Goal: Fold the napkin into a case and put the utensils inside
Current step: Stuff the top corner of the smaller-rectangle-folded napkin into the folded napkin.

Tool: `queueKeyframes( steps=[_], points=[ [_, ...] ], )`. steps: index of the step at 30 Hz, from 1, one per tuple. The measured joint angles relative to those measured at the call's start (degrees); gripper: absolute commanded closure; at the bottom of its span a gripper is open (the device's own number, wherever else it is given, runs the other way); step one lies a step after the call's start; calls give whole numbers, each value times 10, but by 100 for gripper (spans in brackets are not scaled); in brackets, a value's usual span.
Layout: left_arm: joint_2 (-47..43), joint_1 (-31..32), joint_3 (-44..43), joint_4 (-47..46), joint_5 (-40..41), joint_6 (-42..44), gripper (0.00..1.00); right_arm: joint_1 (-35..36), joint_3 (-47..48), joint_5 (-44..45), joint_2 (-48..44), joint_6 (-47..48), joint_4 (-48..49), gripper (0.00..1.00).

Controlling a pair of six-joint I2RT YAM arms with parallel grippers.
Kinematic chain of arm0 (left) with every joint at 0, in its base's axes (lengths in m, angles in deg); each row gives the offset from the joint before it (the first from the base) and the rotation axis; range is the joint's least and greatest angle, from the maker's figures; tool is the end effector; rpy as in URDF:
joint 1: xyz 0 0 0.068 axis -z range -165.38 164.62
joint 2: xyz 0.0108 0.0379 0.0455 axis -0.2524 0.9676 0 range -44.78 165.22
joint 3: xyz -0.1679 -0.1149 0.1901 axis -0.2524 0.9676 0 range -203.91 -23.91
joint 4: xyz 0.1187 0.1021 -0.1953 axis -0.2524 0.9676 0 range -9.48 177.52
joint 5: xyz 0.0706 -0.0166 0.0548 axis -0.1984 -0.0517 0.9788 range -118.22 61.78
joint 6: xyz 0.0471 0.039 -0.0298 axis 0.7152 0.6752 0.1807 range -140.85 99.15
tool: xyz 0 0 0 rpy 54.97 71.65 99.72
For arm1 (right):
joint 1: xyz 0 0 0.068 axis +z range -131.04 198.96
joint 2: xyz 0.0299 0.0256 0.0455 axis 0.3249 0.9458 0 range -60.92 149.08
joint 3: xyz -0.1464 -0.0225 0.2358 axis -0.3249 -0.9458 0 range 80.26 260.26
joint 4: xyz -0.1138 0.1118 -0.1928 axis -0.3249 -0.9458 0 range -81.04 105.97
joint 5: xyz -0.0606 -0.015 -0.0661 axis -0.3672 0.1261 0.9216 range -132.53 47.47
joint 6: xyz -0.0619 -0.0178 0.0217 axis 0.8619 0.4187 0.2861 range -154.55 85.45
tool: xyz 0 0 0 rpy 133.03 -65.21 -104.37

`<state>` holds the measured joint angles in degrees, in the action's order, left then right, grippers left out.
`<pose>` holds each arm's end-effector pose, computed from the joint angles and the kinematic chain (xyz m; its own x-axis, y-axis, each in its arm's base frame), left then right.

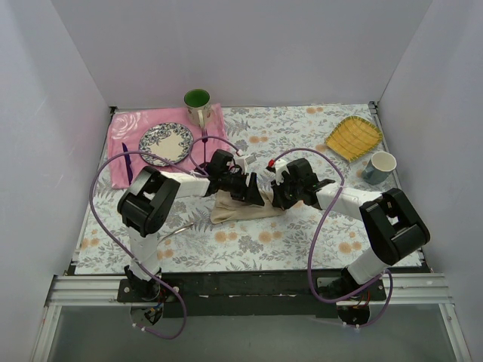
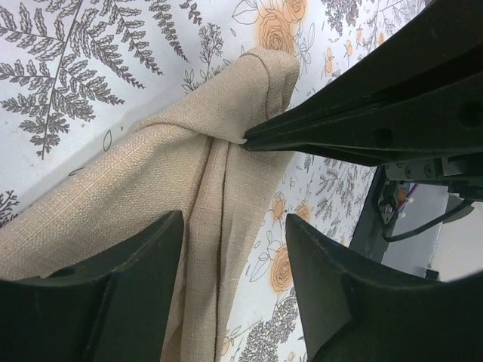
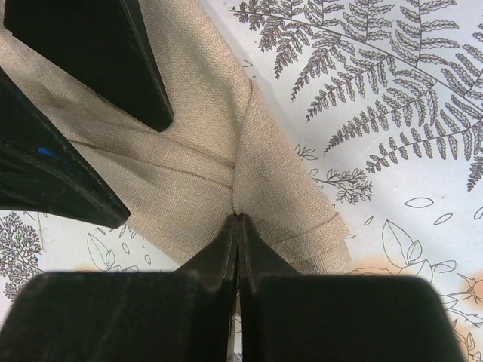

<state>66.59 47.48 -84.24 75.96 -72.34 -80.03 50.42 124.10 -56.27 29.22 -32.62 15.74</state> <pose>0.3067 -0.2432 0.1391 -0.9924 -0.0929 0.0807 -0.1172 0.5136 -0.8500 0.2597 0.1740 0.1641 -0.5970 -0.4037 -0.6933 -0.6668 0.7301 0.1491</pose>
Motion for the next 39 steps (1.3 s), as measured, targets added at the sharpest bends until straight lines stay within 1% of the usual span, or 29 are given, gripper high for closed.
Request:
queueKeyframes(
  steps=[5,9,11,16,18,19,22,23,25,26,28,39],
  points=[
    [-6,0,5,-5,13,-6,44,0,0,-1,0,0,0,99],
    [-12,0,10,-5,18,-6,51,0,0,-2,0,0,0,99],
    [-12,0,10,-1,16,-7,53,0,0,-2,0,0,0,99],
    [-12,4,10,10,9,-7,62,0,5,-4,3,0,-3,99],
    [-10,7,9,14,7,-9,63,0,6,-4,4,0,-5,99],
    [-9,9,8,15,5,-9,68,0,7,-4,4,0,-7,99],
    [-5,11,3,15,4,-14,76,0,8,-4,4,0,-9,99],
    [-2,11,1,14,4,-13,82,0,8,-4,4,0,-9,99],
    [0,11,1,14,5,-16,88,0,9,-6,4,2,-10,99],
    [0,11,0,14,7,-17,95,0,9,-6,4,2,-10,99],
    [0,11,-3,14,7,-17,100,0,9,-7,4,2,-10,99],
    [19,11,-47,21,7,-7,100,-3,18,-15,3,10,-28,99]
  ],
)
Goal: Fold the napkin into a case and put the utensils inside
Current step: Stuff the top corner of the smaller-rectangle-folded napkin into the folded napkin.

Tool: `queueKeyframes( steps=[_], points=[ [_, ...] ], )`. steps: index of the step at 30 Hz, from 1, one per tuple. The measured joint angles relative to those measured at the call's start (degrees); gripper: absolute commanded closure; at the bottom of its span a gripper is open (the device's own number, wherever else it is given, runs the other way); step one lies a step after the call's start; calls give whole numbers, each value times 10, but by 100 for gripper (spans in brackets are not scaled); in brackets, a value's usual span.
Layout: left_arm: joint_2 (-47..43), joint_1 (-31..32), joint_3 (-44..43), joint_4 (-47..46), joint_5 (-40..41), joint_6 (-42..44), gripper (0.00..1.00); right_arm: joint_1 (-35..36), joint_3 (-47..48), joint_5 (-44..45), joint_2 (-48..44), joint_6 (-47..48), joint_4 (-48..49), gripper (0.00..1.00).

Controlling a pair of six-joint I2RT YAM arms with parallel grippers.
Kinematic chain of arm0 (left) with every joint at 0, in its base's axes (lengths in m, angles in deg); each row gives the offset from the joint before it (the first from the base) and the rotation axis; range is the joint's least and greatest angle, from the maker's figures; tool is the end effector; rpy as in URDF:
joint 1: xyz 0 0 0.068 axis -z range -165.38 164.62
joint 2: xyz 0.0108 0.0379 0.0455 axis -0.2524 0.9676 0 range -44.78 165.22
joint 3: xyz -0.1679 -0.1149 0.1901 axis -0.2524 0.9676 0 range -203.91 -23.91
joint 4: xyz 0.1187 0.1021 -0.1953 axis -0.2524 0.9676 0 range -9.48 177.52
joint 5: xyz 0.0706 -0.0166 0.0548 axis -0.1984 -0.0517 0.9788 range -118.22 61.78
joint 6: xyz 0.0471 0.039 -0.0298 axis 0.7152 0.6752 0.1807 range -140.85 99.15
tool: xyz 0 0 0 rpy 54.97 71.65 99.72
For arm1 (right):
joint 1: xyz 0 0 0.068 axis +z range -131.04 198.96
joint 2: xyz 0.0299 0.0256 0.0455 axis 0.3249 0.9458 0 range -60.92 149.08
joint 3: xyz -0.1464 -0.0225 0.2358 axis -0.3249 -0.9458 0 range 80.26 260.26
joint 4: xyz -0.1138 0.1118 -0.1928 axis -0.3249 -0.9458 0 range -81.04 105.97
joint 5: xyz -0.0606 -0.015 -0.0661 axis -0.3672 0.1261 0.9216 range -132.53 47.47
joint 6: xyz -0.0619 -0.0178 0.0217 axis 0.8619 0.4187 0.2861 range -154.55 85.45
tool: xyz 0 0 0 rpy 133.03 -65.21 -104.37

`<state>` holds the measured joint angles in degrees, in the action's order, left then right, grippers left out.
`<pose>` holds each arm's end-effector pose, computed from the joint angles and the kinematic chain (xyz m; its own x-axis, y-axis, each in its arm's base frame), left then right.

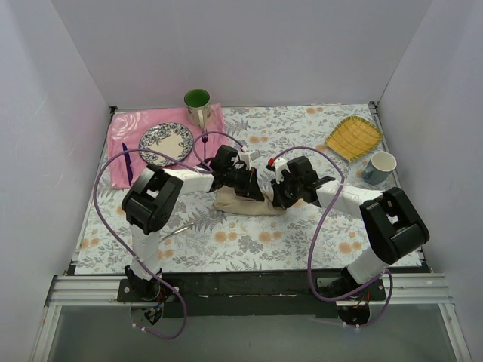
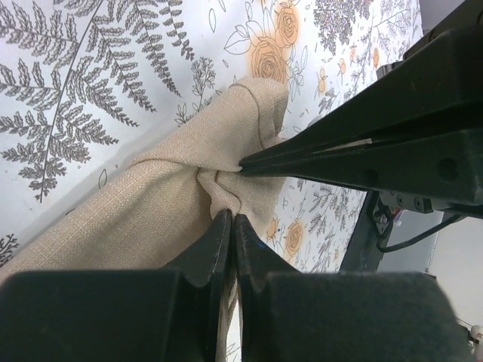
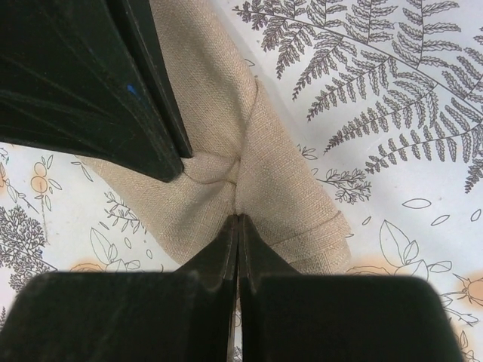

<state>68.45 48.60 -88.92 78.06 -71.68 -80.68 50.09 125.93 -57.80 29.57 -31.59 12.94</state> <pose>0.3156 -0.2579 0.1462 -0.9933 -0.0872 0.0754 -0.1097 0.5139 -0.8508 0.2621 0.1750 0.1677 -0.6002 -0.4208 -0.6802 -0.6819 0.7136 0.1603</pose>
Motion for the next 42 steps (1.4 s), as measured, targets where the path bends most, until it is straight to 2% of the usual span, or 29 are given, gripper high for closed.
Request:
queueKeyframes(
  steps=[15,20,21,26,28,30,32,35,42],
  points=[
    [7,0,-16,53,14,33,100,0,14,-3,-6,-1,-18,99],
    [10,0,-16,60,16,32,86,0,14,-3,-5,-2,-21,99],
    [11,0,-16,60,15,31,80,0,14,-3,-5,-2,-20,99],
    [18,0,-16,59,7,23,70,0,14,0,10,-2,-19,99],
    [18,0,-16,56,4,19,68,0,14,0,12,-2,-17,99],
    [18,0,-16,50,0,15,70,0,14,0,12,-2,-16,99],
    [18,0,-15,45,-2,10,80,0,14,0,12,-2,-16,99],
    [18,0,-14,40,-4,5,88,0,14,0,12,-2,-16,99],
    [32,0,-19,37,-6,4,99,0,14,-6,8,-5,-16,99]
  ],
)
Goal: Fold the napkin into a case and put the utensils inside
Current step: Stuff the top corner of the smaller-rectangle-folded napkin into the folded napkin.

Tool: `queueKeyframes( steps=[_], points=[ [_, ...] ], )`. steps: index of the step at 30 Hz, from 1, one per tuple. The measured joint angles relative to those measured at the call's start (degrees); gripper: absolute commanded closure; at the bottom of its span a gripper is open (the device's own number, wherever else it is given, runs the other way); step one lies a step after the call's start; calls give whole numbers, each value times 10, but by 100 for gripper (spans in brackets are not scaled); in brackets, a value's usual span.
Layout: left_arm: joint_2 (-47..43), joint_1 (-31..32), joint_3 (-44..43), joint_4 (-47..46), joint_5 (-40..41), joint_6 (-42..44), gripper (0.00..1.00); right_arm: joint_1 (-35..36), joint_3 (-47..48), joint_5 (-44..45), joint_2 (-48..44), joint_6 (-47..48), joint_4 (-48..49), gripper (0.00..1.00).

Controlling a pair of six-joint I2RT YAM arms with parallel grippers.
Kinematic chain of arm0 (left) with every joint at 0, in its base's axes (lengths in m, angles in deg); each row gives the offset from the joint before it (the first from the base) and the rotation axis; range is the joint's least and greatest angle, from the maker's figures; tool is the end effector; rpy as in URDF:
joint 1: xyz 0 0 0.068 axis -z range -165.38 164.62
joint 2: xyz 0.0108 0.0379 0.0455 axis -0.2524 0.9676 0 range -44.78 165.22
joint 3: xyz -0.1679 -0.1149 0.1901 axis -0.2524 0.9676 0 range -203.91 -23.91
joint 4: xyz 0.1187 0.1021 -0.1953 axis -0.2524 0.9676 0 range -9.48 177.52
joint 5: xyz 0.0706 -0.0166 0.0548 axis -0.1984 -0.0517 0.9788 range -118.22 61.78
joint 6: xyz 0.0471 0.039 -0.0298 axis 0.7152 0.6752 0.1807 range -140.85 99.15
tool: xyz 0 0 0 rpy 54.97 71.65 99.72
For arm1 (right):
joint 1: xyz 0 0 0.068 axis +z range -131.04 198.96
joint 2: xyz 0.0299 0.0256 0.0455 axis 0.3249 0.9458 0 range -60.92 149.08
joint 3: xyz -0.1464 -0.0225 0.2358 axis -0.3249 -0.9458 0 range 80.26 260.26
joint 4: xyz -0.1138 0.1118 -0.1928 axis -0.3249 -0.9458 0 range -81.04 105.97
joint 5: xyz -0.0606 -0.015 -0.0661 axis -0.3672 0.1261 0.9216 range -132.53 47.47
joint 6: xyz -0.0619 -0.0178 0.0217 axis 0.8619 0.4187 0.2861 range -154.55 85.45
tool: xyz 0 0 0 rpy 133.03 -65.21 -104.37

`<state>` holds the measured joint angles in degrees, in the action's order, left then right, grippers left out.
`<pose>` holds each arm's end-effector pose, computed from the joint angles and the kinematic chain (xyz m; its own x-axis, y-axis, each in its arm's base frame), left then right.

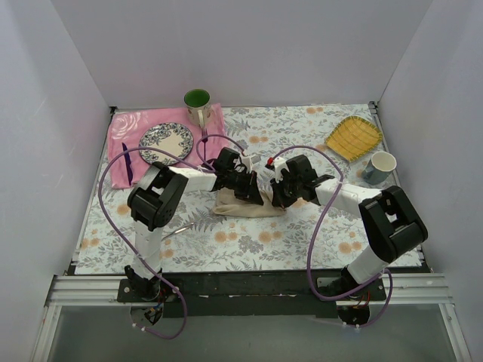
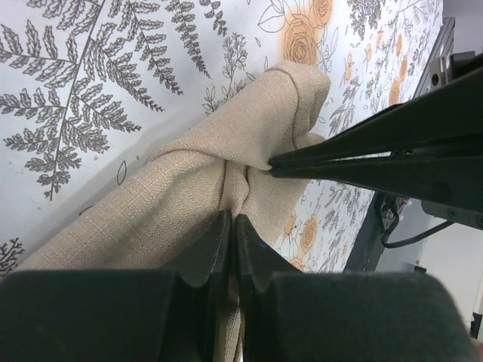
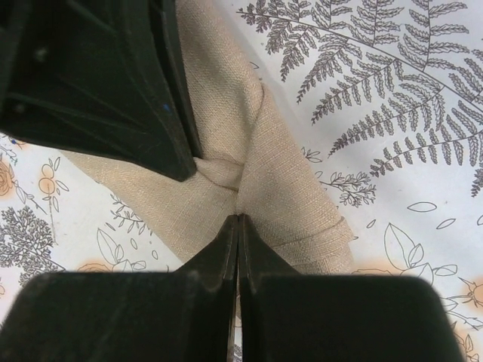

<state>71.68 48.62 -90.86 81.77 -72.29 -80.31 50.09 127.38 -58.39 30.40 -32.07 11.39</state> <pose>0.3178 -0.2601 0.1290 -0.9865 -0.0810 0.1425 -0.1635 0.5507 -0.8186 0.2649 0.1773 0.1687 -0.6151 -0.4202 -0.6672 -0.6787 0.7128 0.1768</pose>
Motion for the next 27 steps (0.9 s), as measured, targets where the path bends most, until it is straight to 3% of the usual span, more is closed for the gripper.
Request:
queueKeyframes(
  steps=[17,27],
  points=[
    [4,4,-4,-38,-3,6,100,0,0,-22,-19,-3,-2,99],
    [25,4,-51,-24,-2,14,100,-1,0,-23,-19,-3,-2,99]
  ],
)
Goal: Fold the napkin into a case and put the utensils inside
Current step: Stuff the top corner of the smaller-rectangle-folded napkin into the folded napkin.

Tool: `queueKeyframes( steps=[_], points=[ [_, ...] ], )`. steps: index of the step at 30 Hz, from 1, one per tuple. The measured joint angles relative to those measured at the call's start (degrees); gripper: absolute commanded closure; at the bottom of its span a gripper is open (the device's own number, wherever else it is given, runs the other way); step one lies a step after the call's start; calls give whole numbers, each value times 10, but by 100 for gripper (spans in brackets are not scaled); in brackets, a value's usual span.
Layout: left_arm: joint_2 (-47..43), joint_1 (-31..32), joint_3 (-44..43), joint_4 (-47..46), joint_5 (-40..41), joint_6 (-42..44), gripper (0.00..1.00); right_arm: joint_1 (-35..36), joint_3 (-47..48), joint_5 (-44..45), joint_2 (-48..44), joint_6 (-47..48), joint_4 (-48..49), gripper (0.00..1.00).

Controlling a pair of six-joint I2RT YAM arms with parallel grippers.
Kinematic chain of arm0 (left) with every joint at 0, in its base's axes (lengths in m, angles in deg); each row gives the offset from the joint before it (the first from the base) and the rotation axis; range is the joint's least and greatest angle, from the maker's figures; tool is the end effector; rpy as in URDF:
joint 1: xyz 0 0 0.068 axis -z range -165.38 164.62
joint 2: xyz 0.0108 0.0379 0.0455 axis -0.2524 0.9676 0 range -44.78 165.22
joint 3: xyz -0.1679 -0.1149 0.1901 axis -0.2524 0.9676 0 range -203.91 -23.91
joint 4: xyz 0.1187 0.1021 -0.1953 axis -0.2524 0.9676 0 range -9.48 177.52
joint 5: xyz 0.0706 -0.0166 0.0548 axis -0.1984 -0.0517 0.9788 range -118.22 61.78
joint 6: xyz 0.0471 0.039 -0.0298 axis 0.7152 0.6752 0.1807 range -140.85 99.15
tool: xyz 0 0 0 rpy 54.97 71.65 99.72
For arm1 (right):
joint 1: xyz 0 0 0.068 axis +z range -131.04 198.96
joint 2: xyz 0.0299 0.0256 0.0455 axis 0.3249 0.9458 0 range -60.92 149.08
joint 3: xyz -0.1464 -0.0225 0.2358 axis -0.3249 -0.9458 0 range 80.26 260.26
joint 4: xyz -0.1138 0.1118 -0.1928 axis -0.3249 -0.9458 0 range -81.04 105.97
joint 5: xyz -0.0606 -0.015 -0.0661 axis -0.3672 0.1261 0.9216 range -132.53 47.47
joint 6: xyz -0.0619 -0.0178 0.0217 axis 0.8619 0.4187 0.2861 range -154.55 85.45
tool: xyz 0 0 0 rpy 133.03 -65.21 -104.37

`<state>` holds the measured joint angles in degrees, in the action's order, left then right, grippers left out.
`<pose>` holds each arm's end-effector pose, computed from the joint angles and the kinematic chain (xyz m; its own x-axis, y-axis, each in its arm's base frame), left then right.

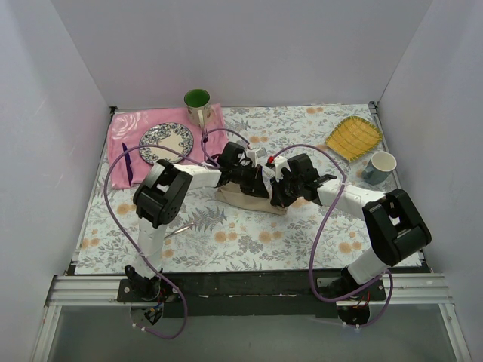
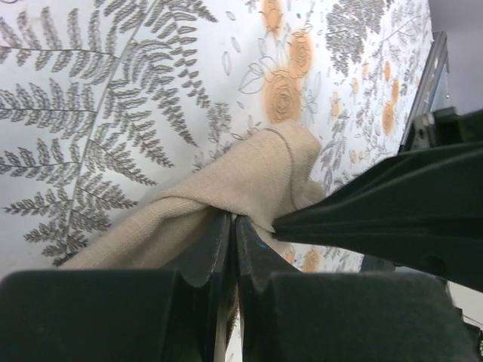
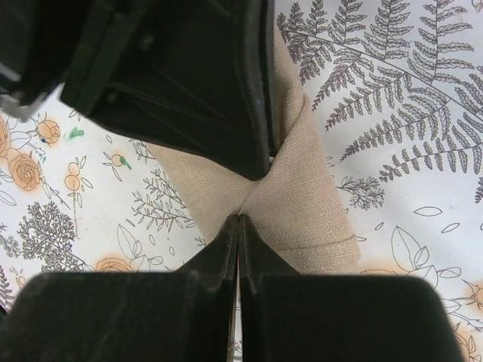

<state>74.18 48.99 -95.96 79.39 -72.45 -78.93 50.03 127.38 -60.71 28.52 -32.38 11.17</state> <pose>0.3357 -0.2756 0.1392 -0.9969 -0.0550 0.0555 -0.0759 0.5109 -0.8563 0.2616 0.1774 0.1786 -0.6018 -0.4047 -0.6886 -0.6955 0.6894 0.2027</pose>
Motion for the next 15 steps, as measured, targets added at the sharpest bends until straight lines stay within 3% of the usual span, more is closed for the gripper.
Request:
queueKeyframes(
  steps=[15],
  points=[
    [45,-5,-38,33,-8,-19,97,0,-1,10,6,2,4,99]
  ],
)
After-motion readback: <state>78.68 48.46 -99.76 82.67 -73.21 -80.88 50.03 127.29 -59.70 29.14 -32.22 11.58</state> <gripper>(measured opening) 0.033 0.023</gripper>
